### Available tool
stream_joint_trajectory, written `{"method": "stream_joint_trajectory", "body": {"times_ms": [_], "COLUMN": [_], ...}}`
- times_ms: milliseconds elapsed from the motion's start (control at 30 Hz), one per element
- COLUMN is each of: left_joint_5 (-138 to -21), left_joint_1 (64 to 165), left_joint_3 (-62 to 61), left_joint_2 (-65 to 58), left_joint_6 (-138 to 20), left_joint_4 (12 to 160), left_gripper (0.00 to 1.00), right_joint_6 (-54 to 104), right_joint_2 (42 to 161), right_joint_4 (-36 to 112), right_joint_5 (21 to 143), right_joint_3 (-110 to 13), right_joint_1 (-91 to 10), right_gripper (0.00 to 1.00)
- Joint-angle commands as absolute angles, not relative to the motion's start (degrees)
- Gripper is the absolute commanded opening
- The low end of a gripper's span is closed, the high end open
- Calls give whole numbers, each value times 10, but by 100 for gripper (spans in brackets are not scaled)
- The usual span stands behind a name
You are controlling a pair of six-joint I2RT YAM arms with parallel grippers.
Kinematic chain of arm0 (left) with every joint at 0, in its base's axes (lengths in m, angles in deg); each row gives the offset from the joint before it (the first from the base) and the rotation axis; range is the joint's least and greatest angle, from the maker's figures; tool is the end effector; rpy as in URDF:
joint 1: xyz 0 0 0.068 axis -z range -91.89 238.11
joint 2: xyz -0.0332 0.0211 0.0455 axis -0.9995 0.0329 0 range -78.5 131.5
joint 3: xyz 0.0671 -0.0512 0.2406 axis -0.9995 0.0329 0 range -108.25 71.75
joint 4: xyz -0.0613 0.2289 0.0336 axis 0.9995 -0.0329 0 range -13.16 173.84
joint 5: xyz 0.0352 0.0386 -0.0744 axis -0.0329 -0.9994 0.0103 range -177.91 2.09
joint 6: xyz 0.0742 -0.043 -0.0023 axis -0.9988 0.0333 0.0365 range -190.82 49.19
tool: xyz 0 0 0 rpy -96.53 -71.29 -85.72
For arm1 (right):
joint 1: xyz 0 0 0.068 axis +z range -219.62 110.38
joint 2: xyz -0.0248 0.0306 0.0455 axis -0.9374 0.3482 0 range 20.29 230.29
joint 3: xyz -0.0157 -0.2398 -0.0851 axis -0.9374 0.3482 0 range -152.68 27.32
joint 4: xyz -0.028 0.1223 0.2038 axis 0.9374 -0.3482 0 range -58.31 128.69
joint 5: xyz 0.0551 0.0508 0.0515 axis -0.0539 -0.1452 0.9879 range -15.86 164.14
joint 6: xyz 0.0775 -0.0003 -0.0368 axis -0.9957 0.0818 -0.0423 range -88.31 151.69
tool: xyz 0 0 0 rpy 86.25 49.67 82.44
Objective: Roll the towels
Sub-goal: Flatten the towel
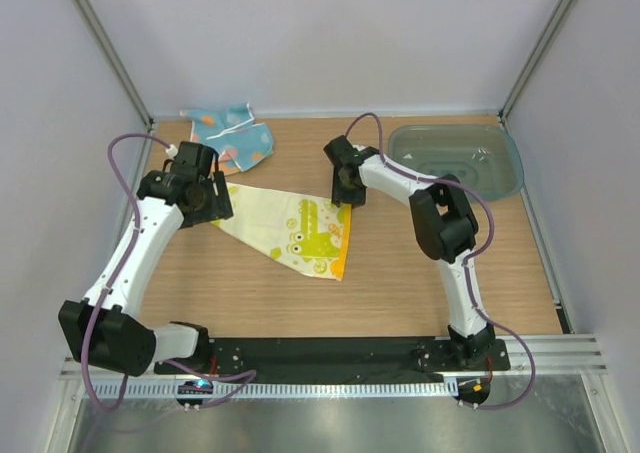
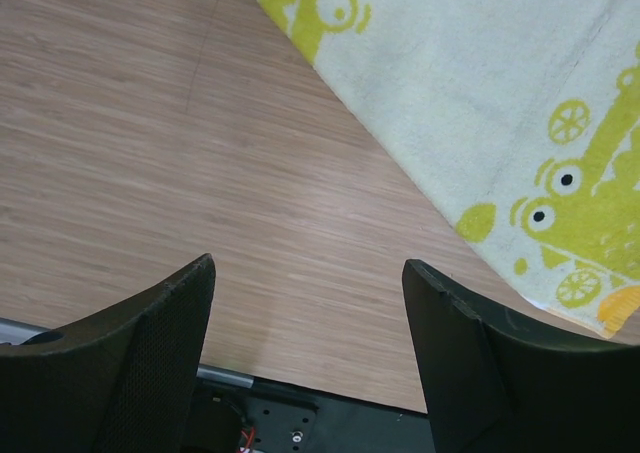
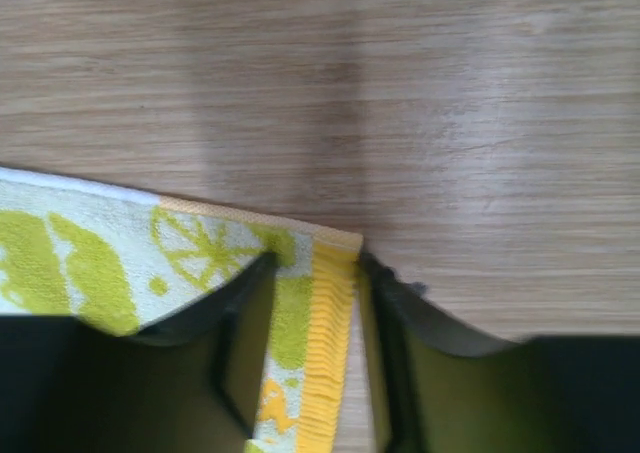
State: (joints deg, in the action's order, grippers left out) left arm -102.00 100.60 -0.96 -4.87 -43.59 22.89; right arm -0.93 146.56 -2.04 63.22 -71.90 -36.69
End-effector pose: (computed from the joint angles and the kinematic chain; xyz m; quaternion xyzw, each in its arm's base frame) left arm 0.2407 -0.0345 0.2756 -0.1530 0.9509 0.0300 0.2672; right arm 0.3818 0.2303 0.1269 0.0157 0.9769 0.0253 0.2118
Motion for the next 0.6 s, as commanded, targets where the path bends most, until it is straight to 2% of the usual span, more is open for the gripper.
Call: {"method": "stream_joint_trajectory", "body": {"times_ms": [0, 200, 367, 567], "left_joint_5": [-1010, -1000, -999, -991], "left_joint_1": [1000, 974, 961, 959], "left_joint_3": [-6, -9, -43, -85], "left_joint_2": [-61, -50, -45, 23], "left_joint_6": [-450, -442, -430, -403], "left_joint_4": [254, 254, 250, 252], "left_gripper": [76, 75, 75, 74], "right_joint_6": [-4, 7, 36, 58], "right_joint_2": [1475, 1446, 1315, 1151], "right_joint_4": [-17, -11, -27, -38], "right_joint_5": [640, 650, 643, 674], "right_joint_3": [-737, -715, -663, -475], "right_joint_1": [-369, -369, -369, -367], "right_gripper": [36, 1, 1, 1]}}
